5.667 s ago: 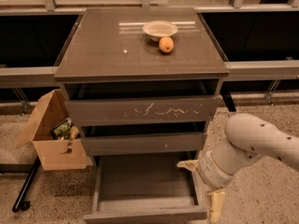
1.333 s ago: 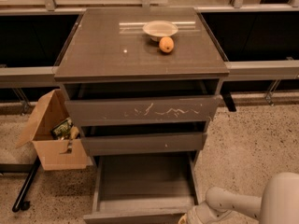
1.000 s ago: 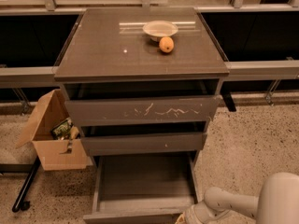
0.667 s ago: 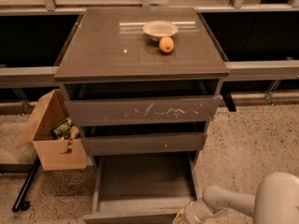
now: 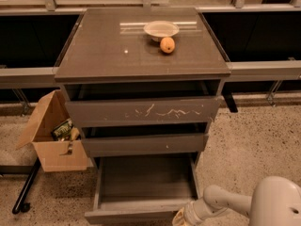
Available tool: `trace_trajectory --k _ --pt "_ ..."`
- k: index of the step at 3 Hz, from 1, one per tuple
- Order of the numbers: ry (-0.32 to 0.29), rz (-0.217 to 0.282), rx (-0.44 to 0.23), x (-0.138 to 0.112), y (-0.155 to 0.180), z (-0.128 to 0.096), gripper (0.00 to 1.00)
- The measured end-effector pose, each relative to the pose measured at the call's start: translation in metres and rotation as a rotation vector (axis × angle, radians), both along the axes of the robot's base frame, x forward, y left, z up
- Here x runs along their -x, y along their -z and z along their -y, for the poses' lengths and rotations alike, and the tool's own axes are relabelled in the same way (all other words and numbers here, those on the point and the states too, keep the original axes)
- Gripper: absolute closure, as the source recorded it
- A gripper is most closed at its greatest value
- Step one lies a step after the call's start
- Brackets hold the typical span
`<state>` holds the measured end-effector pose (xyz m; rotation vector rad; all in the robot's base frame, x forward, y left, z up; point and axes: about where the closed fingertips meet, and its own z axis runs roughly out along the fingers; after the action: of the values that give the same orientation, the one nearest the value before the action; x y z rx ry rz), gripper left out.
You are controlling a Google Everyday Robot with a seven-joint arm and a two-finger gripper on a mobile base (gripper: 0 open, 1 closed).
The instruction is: Close bottom drawer
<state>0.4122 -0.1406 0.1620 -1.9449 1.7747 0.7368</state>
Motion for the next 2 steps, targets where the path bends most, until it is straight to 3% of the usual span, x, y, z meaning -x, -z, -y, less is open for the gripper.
trace_trajectory --k 2 --pt "0.012 0.006 0.000 -0.0057 0.0025 0.0026 0.59"
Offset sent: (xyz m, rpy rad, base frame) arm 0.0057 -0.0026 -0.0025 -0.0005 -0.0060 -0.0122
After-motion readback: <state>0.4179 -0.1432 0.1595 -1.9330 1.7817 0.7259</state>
